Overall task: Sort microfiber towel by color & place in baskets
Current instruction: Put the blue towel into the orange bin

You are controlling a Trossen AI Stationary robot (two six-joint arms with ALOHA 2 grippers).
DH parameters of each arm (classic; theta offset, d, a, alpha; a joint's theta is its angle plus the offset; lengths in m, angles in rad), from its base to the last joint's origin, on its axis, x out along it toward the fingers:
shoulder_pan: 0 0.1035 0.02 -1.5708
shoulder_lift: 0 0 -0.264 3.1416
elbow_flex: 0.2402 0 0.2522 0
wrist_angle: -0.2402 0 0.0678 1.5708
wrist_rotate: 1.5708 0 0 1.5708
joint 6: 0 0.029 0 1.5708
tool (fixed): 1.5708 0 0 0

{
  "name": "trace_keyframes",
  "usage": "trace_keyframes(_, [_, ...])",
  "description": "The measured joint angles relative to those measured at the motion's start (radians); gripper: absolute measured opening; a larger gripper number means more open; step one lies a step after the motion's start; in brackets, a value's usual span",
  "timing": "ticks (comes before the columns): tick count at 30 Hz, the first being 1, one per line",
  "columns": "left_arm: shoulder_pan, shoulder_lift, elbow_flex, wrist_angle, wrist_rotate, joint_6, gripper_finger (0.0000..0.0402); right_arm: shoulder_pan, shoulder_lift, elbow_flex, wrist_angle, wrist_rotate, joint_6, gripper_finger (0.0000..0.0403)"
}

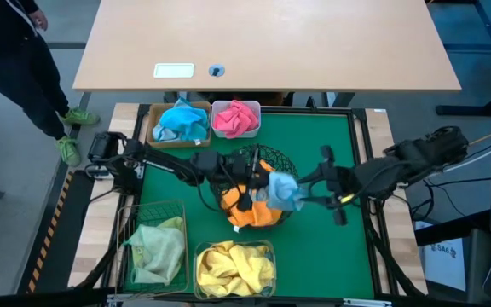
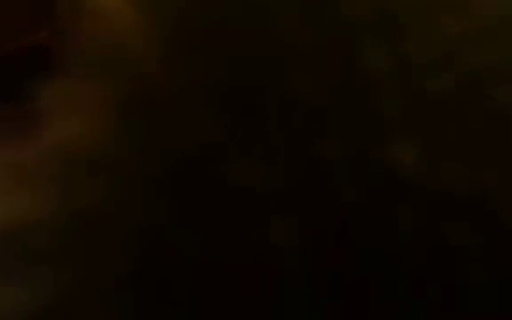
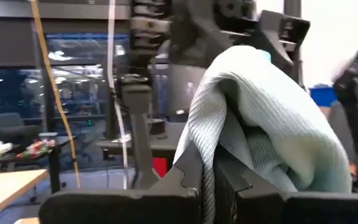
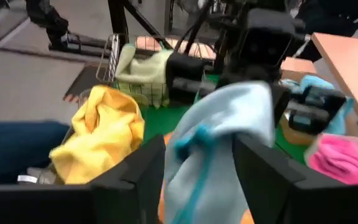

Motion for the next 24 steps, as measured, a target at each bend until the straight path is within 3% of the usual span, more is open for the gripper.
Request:
trace_keyframes(5, [0.078, -0.058, 0.000, -0.003, 0.000, -0.045, 0.0003, 0.000, -0.014, 0.162, -0.232, 0.026, -0.016, 0.0194])
trace_keyframes(10, [0.179, -0.150, 0.000, -0.029, 0.007, -0.068, 0.0002, 0.000, -0.135, 0.097, -0.245, 0.074, -0.078, 0.0188])
trace_keyframes(14, [0.261, -0.260, 0.000, -0.122, 0.006, -0.068, 0.0002, 0.000, -0.289, -0.130, -0.109, 0.141, -0.078, 0.0186])
trace_keyframes(24, [0.446, -0.541, 0.000, -0.452, -0.013, -0.067, 0.0002, -0.024, -0.669, -0.832, 0.505, 0.128, -0.114, 0.0186])
